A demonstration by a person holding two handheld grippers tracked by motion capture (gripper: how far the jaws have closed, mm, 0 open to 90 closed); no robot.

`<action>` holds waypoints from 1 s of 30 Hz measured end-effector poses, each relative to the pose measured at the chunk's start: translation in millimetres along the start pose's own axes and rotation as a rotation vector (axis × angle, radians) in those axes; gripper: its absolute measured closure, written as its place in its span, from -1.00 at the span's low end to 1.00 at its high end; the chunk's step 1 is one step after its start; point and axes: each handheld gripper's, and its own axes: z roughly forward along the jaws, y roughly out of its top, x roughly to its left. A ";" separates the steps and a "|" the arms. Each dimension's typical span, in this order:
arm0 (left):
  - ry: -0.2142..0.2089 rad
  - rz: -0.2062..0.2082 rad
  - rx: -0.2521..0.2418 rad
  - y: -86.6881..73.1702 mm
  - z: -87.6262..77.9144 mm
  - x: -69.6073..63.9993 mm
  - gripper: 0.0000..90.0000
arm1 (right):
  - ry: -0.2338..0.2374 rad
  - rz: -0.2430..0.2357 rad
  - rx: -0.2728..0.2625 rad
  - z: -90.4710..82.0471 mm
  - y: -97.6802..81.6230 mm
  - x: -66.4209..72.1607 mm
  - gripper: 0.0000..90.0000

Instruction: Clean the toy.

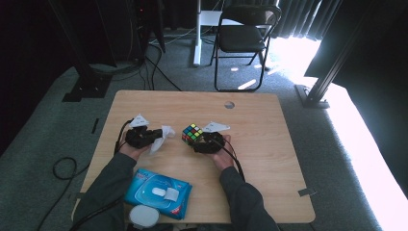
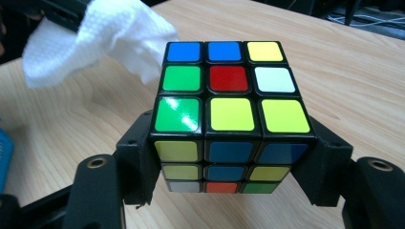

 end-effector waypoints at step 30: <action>0.136 -0.072 0.027 -13.0 -4.6 18.7 0.80 | -0.028 -0.026 0.092 11.8 -24.3 -2.3 -0.24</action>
